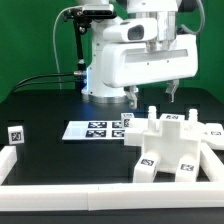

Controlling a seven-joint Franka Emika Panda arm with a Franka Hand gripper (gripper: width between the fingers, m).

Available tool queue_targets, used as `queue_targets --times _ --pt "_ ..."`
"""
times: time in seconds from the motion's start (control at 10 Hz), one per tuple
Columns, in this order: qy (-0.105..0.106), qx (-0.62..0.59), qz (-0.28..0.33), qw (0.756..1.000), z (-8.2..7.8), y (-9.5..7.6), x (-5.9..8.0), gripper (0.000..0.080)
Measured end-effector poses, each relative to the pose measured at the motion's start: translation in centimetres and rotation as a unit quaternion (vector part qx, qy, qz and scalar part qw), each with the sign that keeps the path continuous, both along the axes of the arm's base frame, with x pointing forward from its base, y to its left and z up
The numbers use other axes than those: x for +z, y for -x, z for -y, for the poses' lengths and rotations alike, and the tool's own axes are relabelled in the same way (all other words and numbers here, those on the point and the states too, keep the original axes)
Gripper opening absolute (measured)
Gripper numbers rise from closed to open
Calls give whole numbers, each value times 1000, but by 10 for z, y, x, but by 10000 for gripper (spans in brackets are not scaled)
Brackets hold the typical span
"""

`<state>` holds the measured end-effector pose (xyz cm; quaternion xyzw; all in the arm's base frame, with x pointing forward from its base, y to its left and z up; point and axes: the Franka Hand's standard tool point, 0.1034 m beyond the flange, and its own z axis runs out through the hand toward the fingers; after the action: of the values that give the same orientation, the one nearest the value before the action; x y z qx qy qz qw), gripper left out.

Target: Assemble chair

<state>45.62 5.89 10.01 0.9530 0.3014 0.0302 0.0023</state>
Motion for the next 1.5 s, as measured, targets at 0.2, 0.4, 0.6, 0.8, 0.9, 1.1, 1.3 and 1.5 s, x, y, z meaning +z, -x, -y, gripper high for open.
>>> queue_targets --times 0.2,0.4,0.6,0.8,0.9,1.1,1.3,1.5 --pt "4 62 -2 998 0 3 -3 648" --pt "9 98 -29 995 -12 29 -26 648" --pt "15 147 -48 988 -18 47 -52 648" --pt "20 203 -50 978 -15 48 -65 648" --pt "23 236 -52 970 -12 47 -69 648" --pt "27 275 -55 959 -10 41 -80 648" --pt "28 260 -62 963 -14 42 -90 648" --pt "28 249 -64 966 -14 41 -94 648"
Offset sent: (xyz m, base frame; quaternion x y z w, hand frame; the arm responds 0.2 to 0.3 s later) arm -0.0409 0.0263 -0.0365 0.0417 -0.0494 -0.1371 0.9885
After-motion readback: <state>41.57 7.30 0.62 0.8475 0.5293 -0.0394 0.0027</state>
